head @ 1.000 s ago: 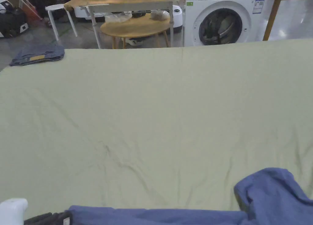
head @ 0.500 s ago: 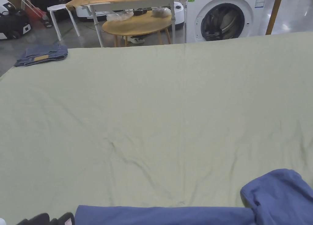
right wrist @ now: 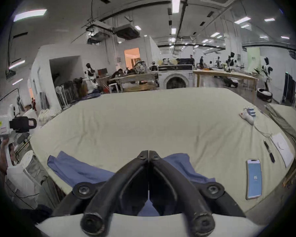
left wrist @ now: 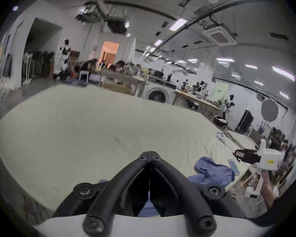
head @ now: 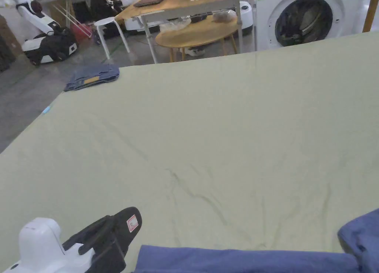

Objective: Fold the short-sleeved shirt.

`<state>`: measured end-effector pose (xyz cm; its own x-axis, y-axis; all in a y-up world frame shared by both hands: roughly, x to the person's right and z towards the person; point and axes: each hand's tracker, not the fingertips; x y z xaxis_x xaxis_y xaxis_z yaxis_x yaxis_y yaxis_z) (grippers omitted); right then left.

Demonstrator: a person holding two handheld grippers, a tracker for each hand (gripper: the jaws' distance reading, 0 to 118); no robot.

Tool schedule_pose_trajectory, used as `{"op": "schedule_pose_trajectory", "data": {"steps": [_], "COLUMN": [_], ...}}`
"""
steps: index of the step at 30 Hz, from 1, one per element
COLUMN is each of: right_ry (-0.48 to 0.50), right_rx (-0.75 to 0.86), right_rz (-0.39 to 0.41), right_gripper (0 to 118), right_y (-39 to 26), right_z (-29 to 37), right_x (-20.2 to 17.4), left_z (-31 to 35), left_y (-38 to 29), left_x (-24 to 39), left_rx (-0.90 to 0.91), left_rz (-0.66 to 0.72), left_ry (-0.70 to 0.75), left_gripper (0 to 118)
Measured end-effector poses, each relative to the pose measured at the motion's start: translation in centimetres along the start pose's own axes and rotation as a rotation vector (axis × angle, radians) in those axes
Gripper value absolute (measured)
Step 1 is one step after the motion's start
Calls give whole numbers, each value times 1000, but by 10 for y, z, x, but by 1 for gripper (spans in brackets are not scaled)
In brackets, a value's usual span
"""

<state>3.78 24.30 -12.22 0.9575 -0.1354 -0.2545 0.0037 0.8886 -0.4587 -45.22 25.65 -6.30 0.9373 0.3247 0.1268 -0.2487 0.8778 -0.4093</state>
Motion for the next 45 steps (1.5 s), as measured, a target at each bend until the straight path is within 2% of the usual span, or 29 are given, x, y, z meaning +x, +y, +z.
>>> {"op": "schedule_pose_trajectory", "data": {"steps": [1, 2, 3, 6, 10, 13, 15, 16, 17, 20, 22, 24, 26, 27, 29, 31, 33, 36, 42, 43, 44, 45], "right_ry": [-3, -6, -4, 8, -17, -36, -54, -57, -54, -46, -47, -50, -47, -47, -51, -53, -52, -39, -16, -19, -27, -36], "right_rx": [-5, -6, -9, -37, -66, -71, -71, -70, -69, -67, -68, -69, -72, -73, -77, -84, -90, -84, -58, -60, -65, -74], "right_rz": [4, 8, 7, -48, -98, -121, -136, -151, -163, -178, -170, -162, -160, -158, -155, -159, -166, -192, -257, -254, -245, -229], "right_gripper": [0, 0, 0, 0, 0, 0, 0, 0, 0, 0, 0, 0, 0, 0, 0, 0, 0, 0, 0, 0, 0, 0], "right_y": [-3, -6, -7, -17, -26, -31, -33, -33, -33, -34, -34, -34, -36, -37, -40, -44, -46, -47, -55, -57, -60, -63], "right_z": [0, 1, 2, 4, 12, 19, 22, 23, 23, 23, 23, 25, 25, 26, 27, 26, 25, 24, 35, 38, 42, 45], "right_x": [0, 1, 4, 15, 27, 34, 37, 39, 40, 40, 39, 38, 38, 38, 38, 40, 41, 39, 33, 31, 30, 30], "left_z": [-3, -8, -14, -35, -60, -72, -80, -87, -91, -100, -93, -77, -56, -43, -22, -4, -3, -32, -148, -161, -170, -176], "left_y": [0, -2, -9, -41, -90, -120, -129, -134, -137, -141, -135, -117, -96, -82, -52, -24, -7, -15, -103, -112, -116, -117], "left_x": [-13, -29, -46, -96, -144, -153, -148, -143, -139, -130, -125, -126, -128, -129, -126, -109, -79, -27, 66, 78, 88, 95], "left_rx": [-47, -80, -148, -230, -333, -344, -276, -285, -295, -313, -264, -168, -166, -69, -39, -64, -104, -176, -437, -469, -493, -521], "left_rz": [49, 85, 146, 319, 501, 658, 764, 816, 813, 814, 821, 823, 812, 778, 717, 525, 371, 308, 248, 225, 191, 160], "left_ry": [17, 23, -52, -59, 9, -60, -169, -199, -200, -213, -233, -165, -42, -84, -70, 31, 40, -79, -205, -196, -208, -235], "left_gripper": [1, 31, 56, 68, 68, 45, 37, 25, 12, 8, 7, 6, 6, 6, 6, 6, 6, 6, 6, 13, 45, 53]}}
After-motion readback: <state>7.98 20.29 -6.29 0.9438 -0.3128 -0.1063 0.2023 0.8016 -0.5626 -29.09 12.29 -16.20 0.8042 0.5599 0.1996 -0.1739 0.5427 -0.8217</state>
